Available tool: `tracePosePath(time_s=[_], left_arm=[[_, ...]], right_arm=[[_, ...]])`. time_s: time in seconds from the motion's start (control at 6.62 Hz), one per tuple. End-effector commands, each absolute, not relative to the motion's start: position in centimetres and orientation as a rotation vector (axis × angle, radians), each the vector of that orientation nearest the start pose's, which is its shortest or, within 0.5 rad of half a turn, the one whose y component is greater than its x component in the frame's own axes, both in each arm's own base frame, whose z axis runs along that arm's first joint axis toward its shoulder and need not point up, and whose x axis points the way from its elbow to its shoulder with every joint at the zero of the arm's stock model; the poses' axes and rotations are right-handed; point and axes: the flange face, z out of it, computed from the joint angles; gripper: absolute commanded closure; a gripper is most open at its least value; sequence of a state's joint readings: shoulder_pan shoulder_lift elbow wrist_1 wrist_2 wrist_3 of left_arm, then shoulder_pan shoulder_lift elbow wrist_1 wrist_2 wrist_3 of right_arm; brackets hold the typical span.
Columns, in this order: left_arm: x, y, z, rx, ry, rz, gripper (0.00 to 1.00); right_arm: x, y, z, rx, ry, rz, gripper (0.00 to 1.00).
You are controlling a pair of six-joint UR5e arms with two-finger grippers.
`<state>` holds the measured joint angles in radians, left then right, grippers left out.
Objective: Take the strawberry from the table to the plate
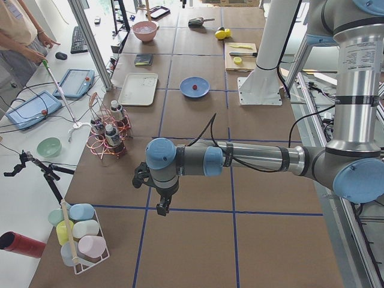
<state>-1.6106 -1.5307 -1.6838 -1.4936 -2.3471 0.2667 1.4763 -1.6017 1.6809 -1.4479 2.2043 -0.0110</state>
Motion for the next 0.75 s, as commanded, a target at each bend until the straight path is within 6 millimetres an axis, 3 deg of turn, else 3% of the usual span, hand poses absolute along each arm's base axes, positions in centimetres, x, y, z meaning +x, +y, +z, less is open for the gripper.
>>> tracePosePath(time_s=[0.0,0.45,0.6], left_arm=[[-8.2,-47.1,62.9,0.119,0.769,0.215,0.00],[-8.2,-47.3,62.7,0.127,0.768,0.220,0.00],[-8.2,-47.3,62.7,0.127,0.768,0.220,0.00]], right_arm=[[4.1,-45.9,65.0,0.107,-0.647,-0.120,0.00],[3.8,-45.6,64.6,0.107,-0.717,-0.124,0.00],[3.8,-44.3,65.3,0.096,-0.717,-0.132,0.00]])
